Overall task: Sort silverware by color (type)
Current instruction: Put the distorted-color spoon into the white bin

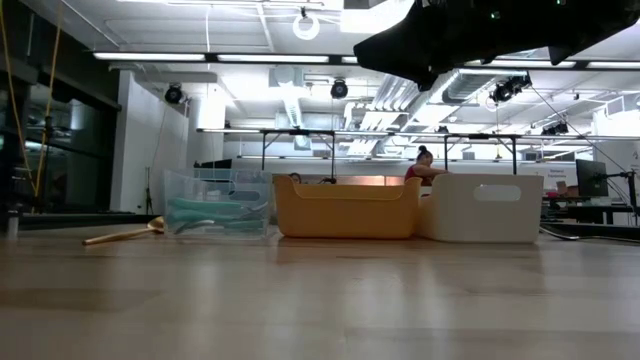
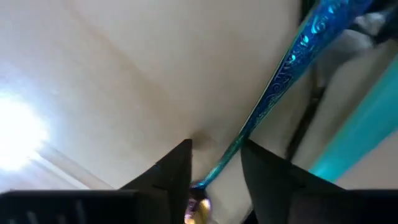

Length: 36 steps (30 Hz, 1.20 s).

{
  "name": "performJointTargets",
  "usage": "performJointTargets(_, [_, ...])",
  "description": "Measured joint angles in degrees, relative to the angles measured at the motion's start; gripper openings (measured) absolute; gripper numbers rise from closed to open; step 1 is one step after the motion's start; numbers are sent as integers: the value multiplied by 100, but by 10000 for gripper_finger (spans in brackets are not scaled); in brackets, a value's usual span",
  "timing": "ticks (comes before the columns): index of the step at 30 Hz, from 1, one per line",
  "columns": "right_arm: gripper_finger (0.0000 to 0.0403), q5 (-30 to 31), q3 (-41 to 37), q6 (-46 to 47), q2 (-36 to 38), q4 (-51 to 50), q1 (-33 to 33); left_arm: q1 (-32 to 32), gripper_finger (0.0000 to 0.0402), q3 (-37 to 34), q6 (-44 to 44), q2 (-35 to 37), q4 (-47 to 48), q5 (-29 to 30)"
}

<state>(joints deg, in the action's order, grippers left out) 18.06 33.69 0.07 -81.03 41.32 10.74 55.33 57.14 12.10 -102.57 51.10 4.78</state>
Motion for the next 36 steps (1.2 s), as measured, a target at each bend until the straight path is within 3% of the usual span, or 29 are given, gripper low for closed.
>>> performJointTargets(8, [108,0,0,14,0,0,0,-286,11,-7,-210,-6,7,80])
performJointTargets(17, [108,0,0,5,0,0,0,-681,4,-9,-335,59,15,156])
performJointTargets(22, [108,-2,0,3,0,0,0,-953,3,61,-266,494,288,1135])
performJointTargets(26, [108,-2,0,3,0,-7,0,-1202,2,59,373,1211,267,1972])
performJointTargets(31, [108,-2,0,8,0,-1,0,-1533,1,-378,380,2295,-1099,3308])
performJointTargets(34, [108,-2,0,10,0,0,0,-1858,1,-1095,-222,2923,-2831,3838])
performJointTargets(36, [108,-2,0,10,0,2,0,-2155,1,-1748,-719,3226,-4312,3863])
